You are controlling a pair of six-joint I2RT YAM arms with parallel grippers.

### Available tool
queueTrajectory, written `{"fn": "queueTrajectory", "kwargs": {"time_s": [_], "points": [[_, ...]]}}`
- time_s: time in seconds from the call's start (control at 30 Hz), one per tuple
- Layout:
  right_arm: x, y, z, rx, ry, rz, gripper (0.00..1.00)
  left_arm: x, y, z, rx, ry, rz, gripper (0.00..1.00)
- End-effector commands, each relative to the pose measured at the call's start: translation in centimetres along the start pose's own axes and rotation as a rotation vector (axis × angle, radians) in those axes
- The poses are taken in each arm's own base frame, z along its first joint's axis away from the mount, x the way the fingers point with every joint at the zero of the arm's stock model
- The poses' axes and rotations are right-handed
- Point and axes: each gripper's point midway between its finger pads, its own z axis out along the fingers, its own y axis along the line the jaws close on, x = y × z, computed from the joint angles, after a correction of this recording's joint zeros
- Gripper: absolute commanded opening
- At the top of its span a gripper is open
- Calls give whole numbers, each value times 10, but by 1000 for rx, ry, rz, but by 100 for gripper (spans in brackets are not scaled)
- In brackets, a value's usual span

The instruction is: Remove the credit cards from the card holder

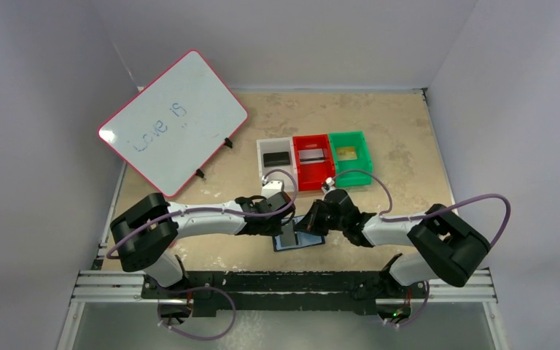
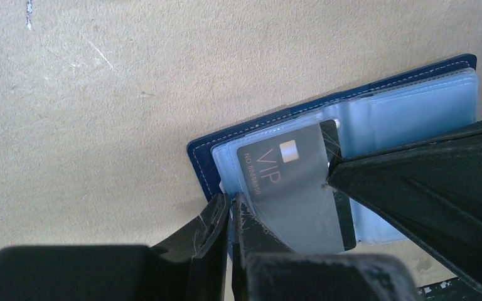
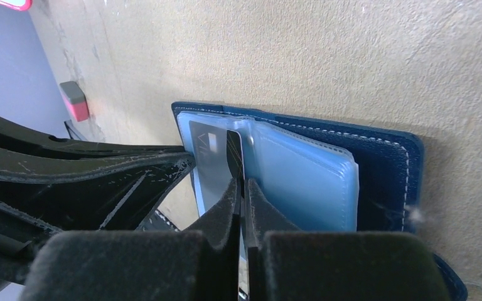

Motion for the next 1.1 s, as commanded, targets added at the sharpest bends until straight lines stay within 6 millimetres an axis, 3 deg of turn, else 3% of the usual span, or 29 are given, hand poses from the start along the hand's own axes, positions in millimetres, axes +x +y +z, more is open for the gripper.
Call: {"fn": "queueTrajectory", "kwargs": {"time_s": [0.0,0.5,0.67,0.9,1.07], "points": [[-1,-1,-4,-10,-10,14,0,6,10,3,-47,5,31,4],[-12,-26,-19,37,-60,24,0,-1,10,-1,-46,-29,20,2],[-10,-21,-17,6,-40,18,0,-16,1,-11,-14,-76,-2,12],[-3,-28,-9,14,-1,35,0,-52,-25,-40,81,-177,-54,29],[-2,-31,-8,25,-1,44,0,-51,-45,-45,186,-160,-51,35]]}}
